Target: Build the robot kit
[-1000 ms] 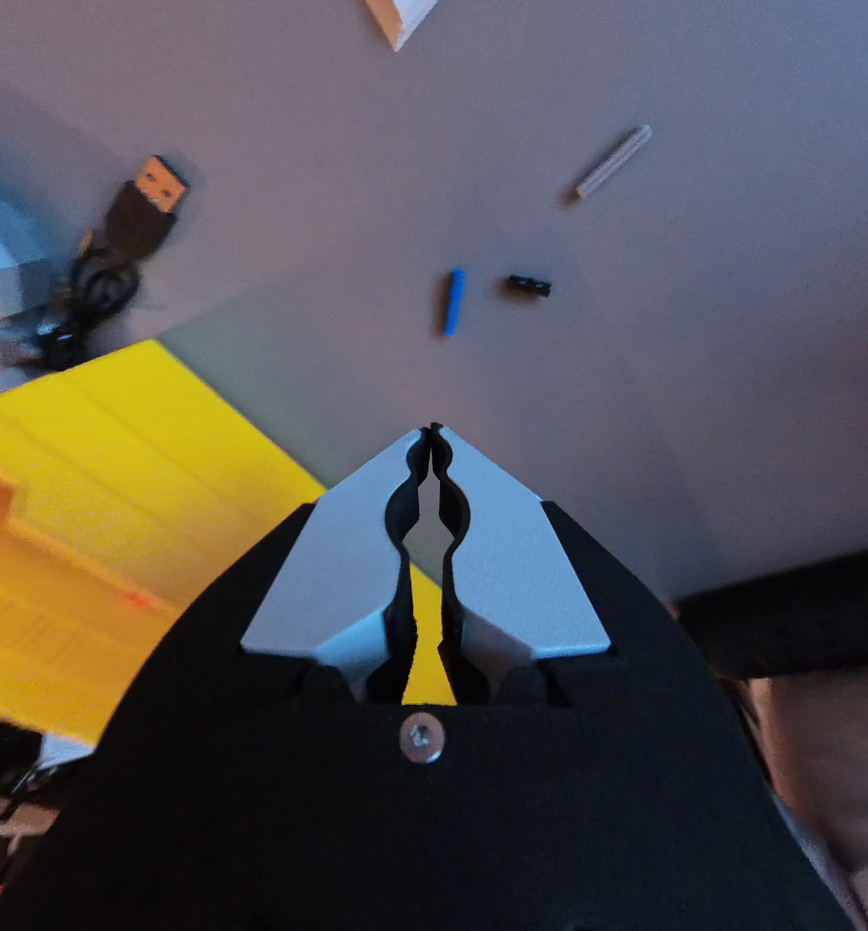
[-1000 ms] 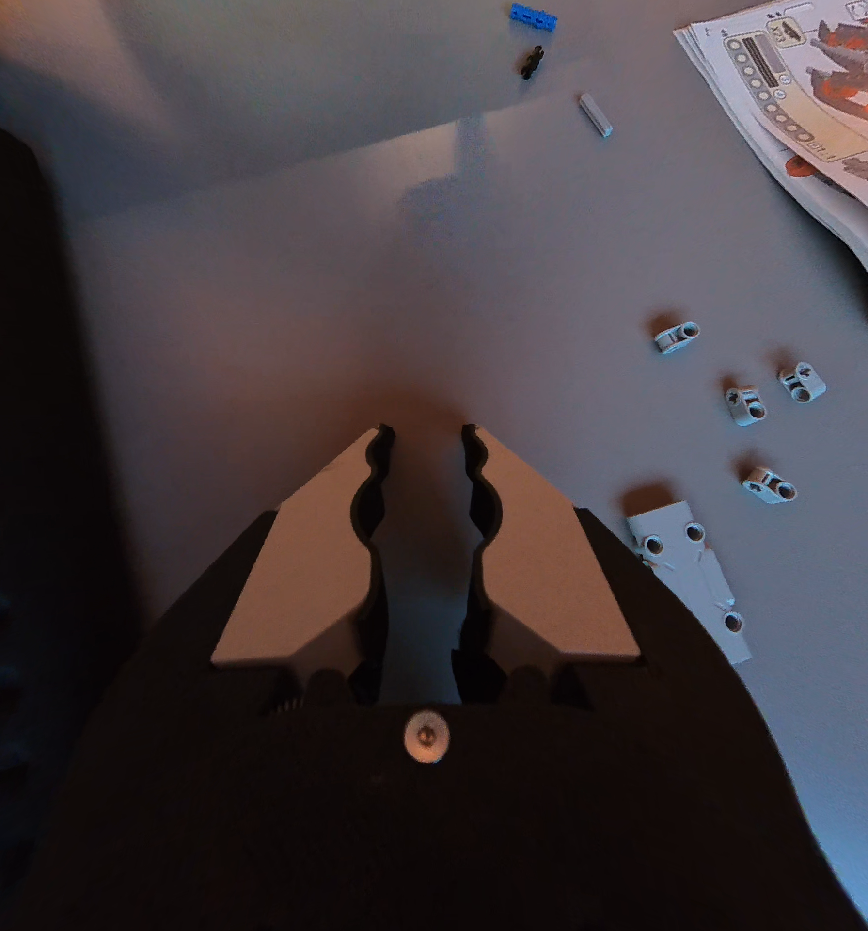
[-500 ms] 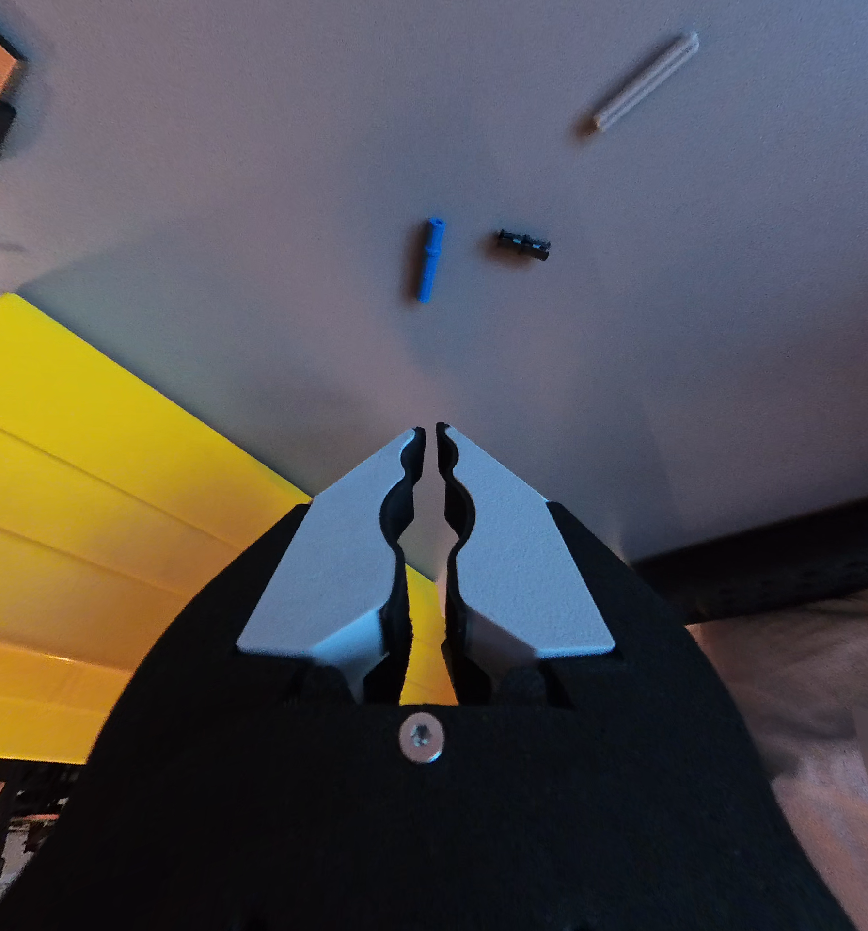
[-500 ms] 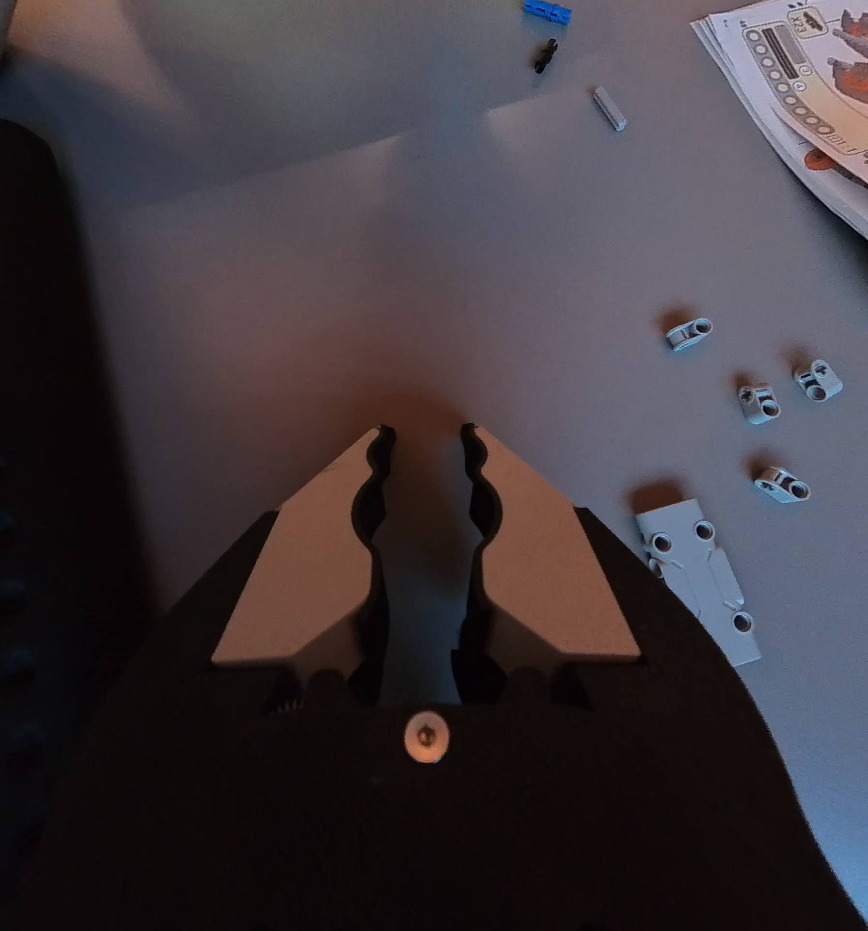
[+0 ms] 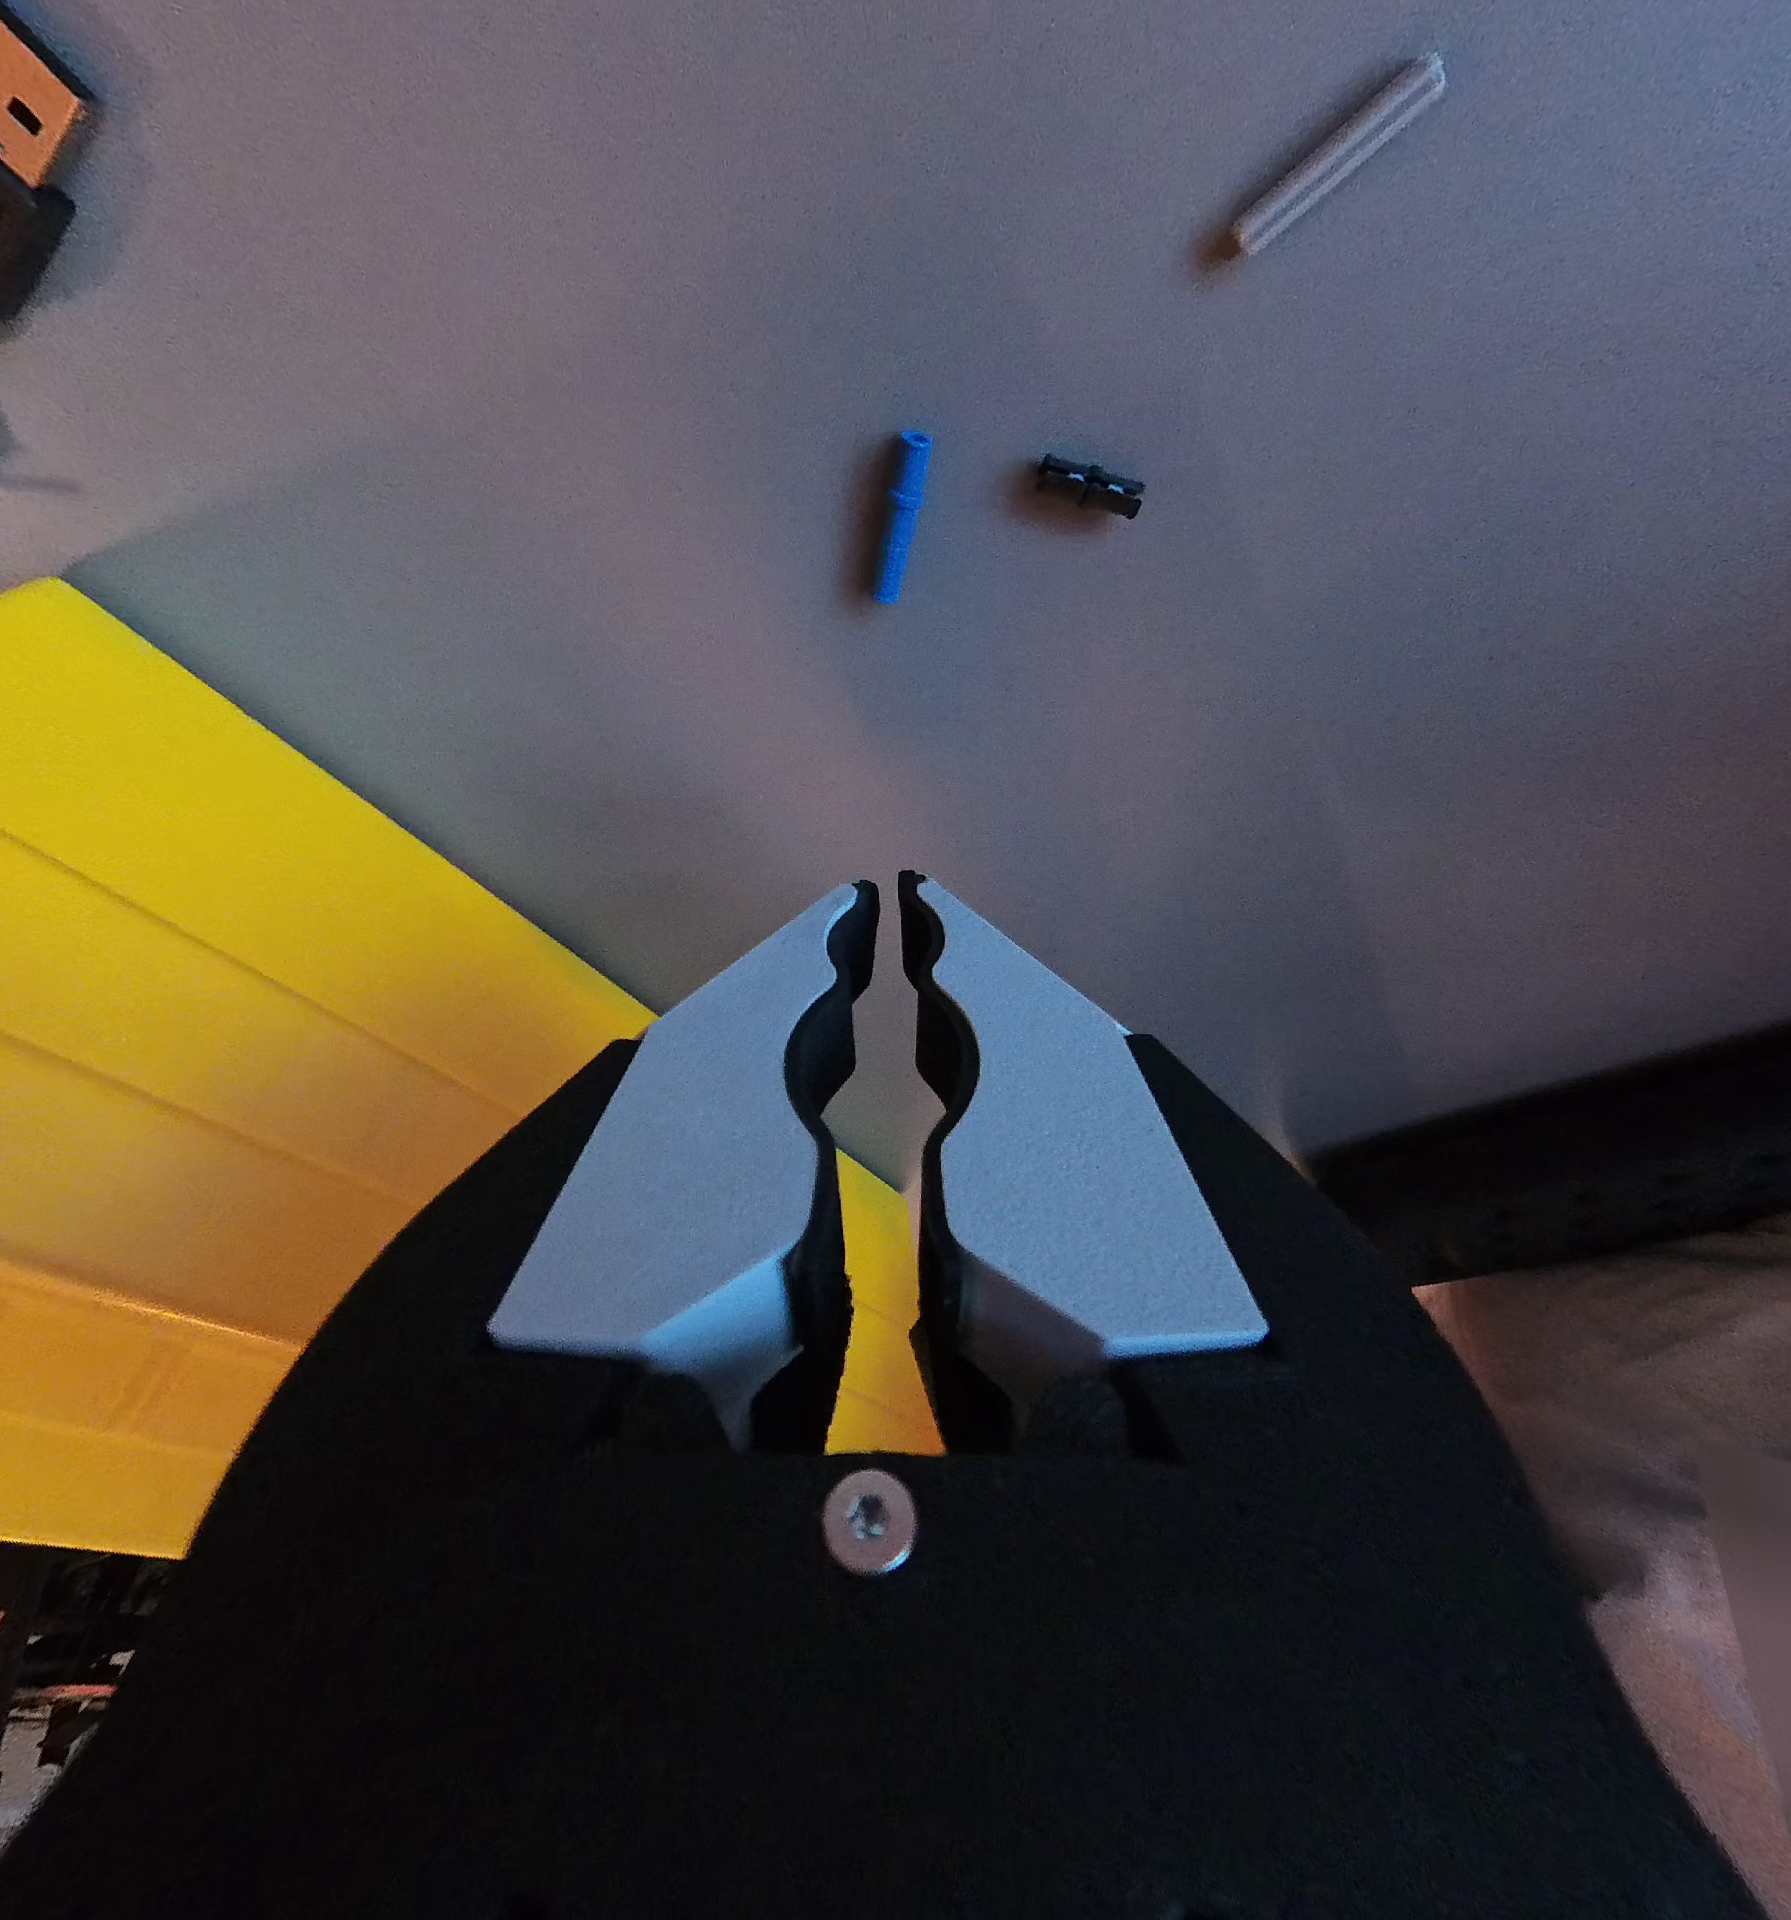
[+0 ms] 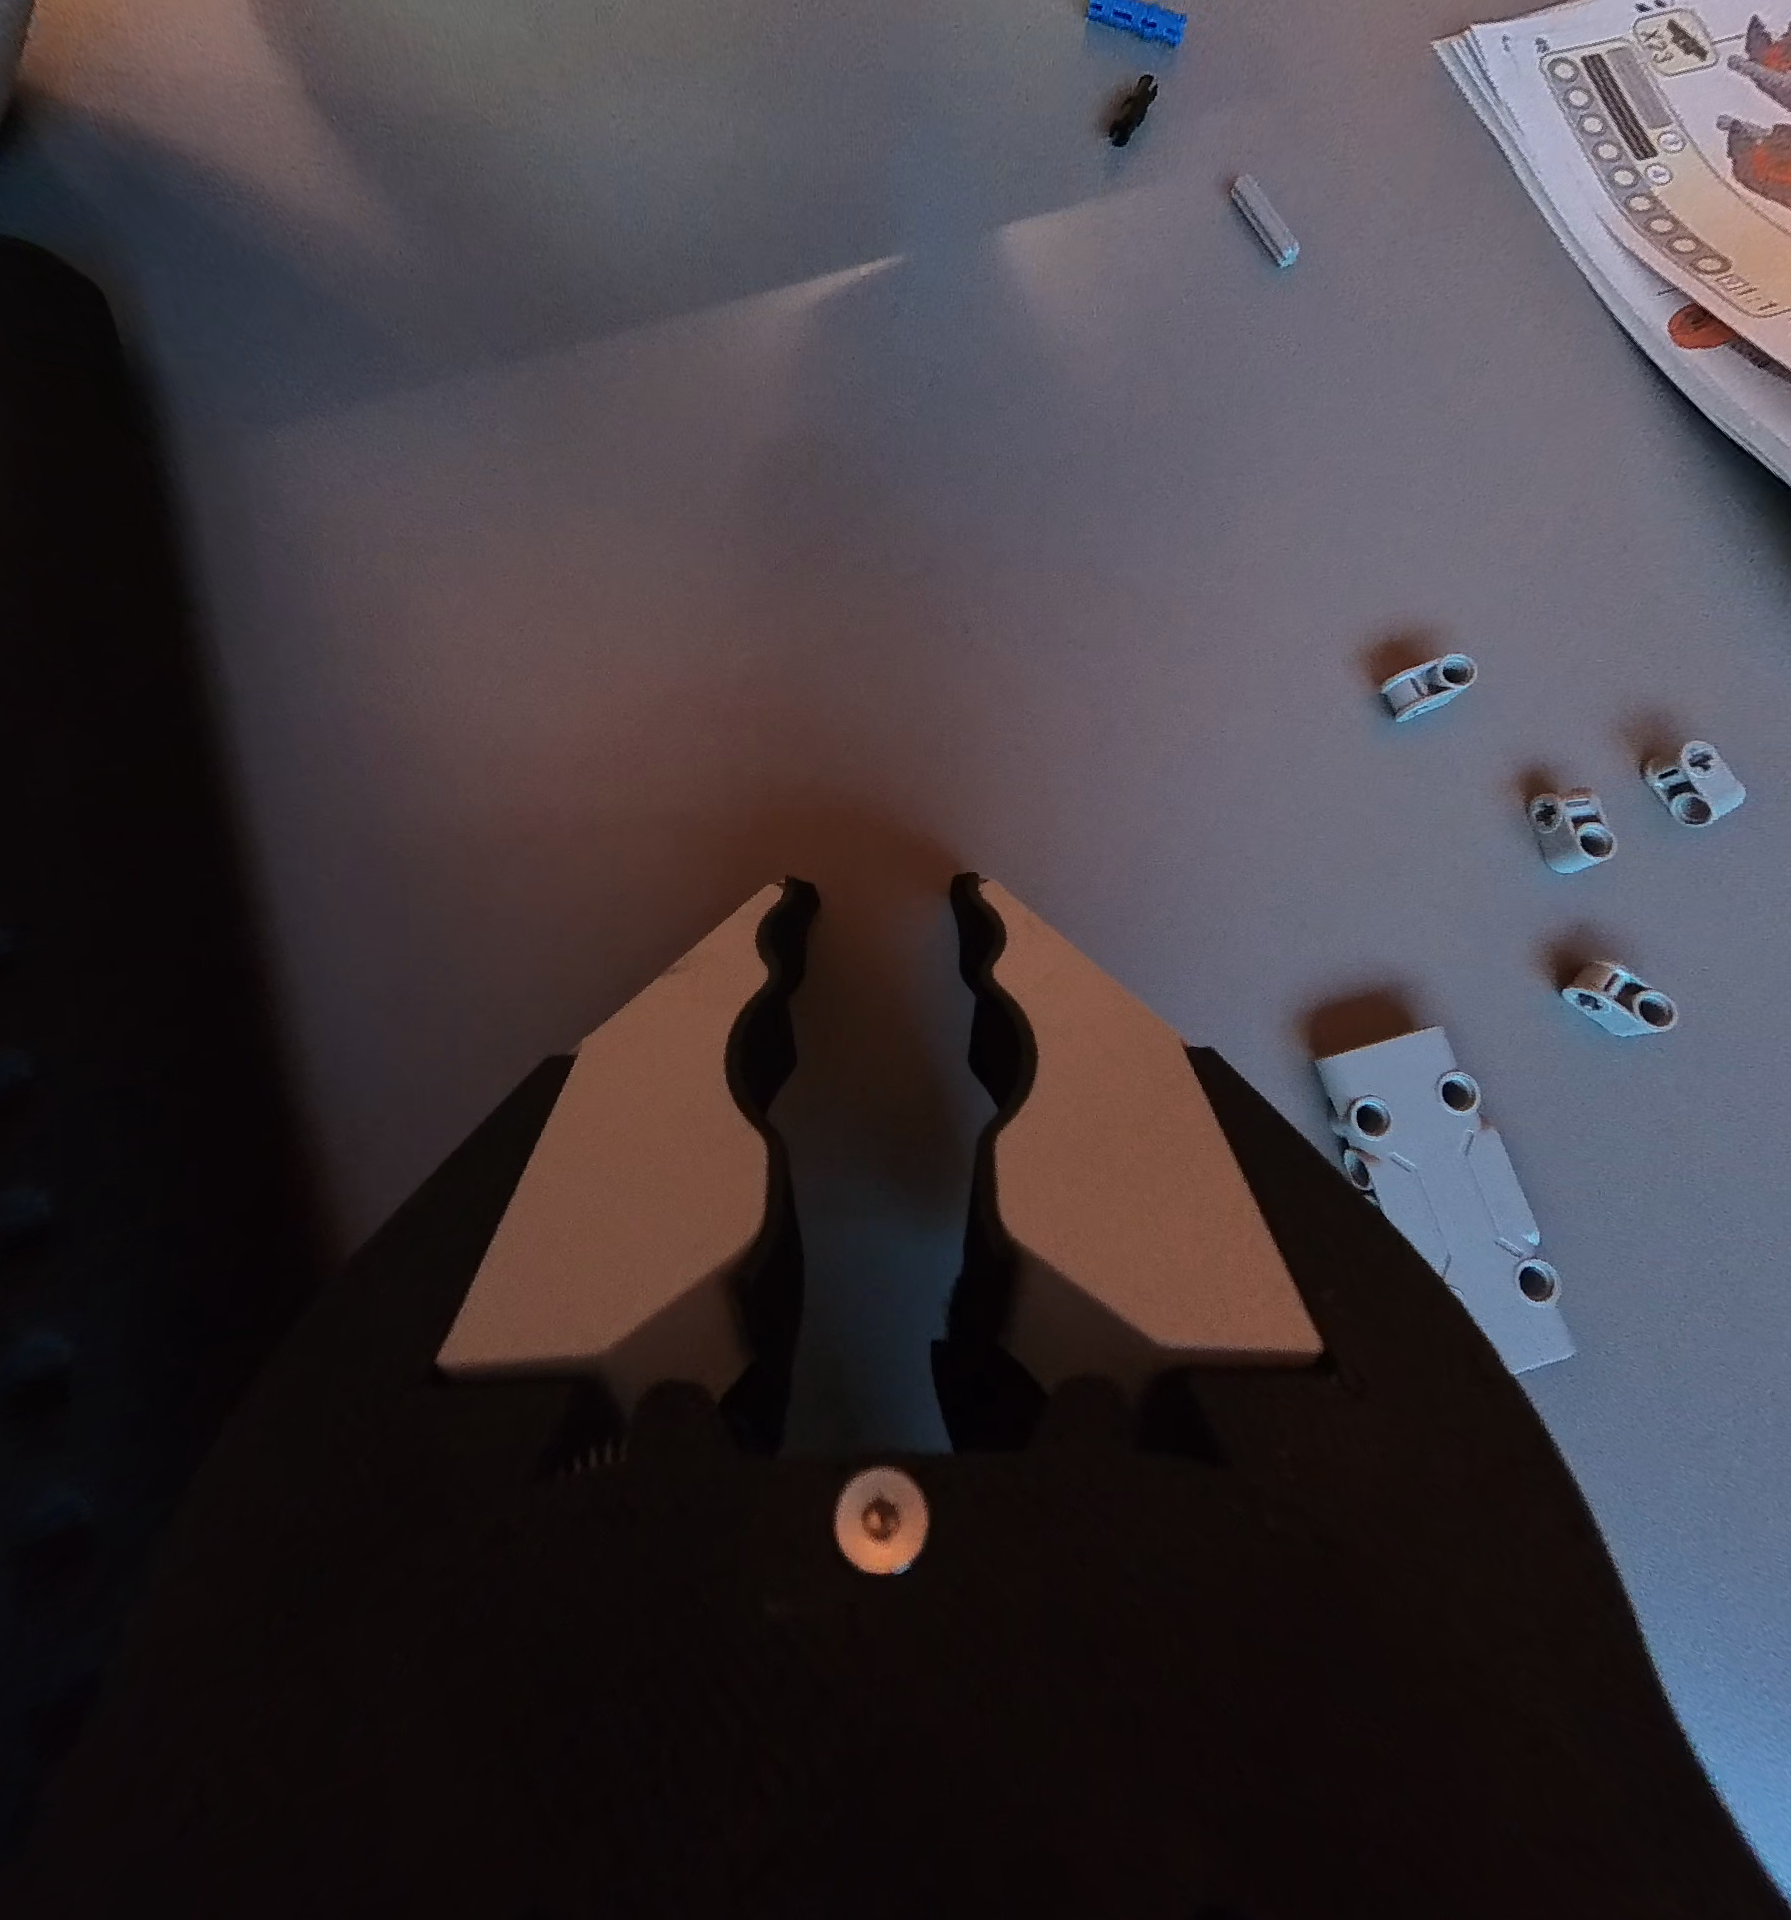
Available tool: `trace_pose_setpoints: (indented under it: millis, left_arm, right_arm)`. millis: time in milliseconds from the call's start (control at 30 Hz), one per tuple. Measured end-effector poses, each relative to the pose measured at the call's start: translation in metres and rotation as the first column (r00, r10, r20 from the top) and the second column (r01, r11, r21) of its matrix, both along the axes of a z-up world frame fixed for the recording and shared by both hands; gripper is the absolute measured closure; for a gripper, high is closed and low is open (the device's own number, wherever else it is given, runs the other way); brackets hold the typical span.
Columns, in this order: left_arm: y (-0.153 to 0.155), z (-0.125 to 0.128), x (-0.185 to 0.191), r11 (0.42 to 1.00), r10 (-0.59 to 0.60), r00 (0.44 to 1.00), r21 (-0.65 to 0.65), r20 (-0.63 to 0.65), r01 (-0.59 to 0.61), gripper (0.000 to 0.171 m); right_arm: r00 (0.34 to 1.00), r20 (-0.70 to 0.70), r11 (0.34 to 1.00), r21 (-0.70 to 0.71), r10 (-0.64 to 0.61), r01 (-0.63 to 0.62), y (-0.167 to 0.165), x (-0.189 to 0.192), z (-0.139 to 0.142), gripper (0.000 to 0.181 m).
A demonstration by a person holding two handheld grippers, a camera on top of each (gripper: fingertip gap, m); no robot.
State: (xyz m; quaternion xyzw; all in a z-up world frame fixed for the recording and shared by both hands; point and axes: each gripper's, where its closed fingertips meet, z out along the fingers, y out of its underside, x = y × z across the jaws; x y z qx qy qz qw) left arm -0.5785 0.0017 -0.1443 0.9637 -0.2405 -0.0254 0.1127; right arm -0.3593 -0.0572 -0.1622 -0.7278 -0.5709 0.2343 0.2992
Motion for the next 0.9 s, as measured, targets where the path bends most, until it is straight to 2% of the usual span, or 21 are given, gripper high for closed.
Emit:
trace_pose_setpoints:
  millis: [200, 267, 333, 400, 433, 500, 533, 567, 600, 667, 800, 900]
  left_arm:
    - [0.000, 0.011, 0.002, 0.999, -0.006, 1.000, 0.045, 0.030, 0.005, 0.171]
    - [-0.005, 0.027, -0.001, 0.995, -0.013, 0.997, 0.097, 0.078, 0.005, 0.171]
    - [-0.005, 0.057, -0.008, 0.970, -0.003, 0.987, 0.242, 0.159, -0.036, 0.171]
    - [-0.005, 0.093, -0.028, 0.898, 0.055, 0.972, 0.414, 0.228, -0.148, 0.171]
    - [-0.002, 0.114, -0.043, 0.829, 0.097, 0.961, 0.514, 0.258, -0.221, 0.171]
    - [-0.002, 0.154, -0.075, 0.643, 0.180, 0.914, 0.660, 0.363, -0.389, 0.171]
    - [-0.008, 0.165, -0.091, 0.569, 0.208, 0.888, 0.688, 0.411, -0.452, 0.171]
    - [-0.017, 0.169, -0.107, 0.519, 0.231, 0.866, 0.696, 0.444, -0.496, 0.171]
    - [-0.029, 0.167, -0.123, 0.494, 0.260, 0.850, 0.693, 0.458, -0.525, 0.171]
    - [-0.054, 0.145, -0.153, 0.516, 0.332, 0.839, 0.662, 0.432, -0.545, 0.171]
    - [-0.104, 0.072, -0.191, 0.690, 0.492, 0.814, 0.433, 0.308, -0.580, 0.165]
    - [-0.124, 0.035, -0.193, 0.765, 0.528, 0.794, 0.235, 0.302, -0.599, 0.166]
  right_arm:
    - [1.000, -0.014, 1.000, -0.012, 0.003, -0.003, -0.001, -0.001, 0.000, 0.151]
    - [1.000, -0.015, 1.000, -0.014, 0.006, -0.006, -0.001, -0.001, 0.000, 0.151]
    - [1.000, -0.016, 1.000, -0.012, 0.009, -0.009, -0.001, -0.001, 0.001, 0.151]
    - [1.000, -0.022, 1.000, -0.018, 0.009, -0.009, 0.000, -0.001, 0.001, 0.152]
    - [1.000, -0.027, 1.000, -0.023, 0.007, -0.008, 0.000, -0.001, 0.001, 0.152]
    - [0.999, -0.041, 0.999, -0.033, 0.005, -0.007, 0.000, -0.001, 0.001, 0.153]
    - [0.999, -0.045, 0.999, -0.039, 0.004, -0.006, 0.000, -0.001, 0.001, 0.153]
    - [0.999, -0.043, 0.999, -0.040, 0.003, -0.005, 0.001, -0.001, 0.001, 0.153]
    - [0.999, -0.035, 0.999, -0.033, 0.006, -0.007, 0.001, -0.001, 0.001, 0.153]
    - [1.000, -0.017, 1.000, 0.004, 0.021, -0.021, 0.000, -0.001, 0.001, 0.153]
    - [0.999, -0.031, 0.999, 0.007, 0.038, -0.038, -0.002, -0.005, 0.001, 0.153]
    - [0.999, -0.032, 0.999, 0.010, 0.041, -0.040, -0.002, -0.005, 0.001, 0.153]
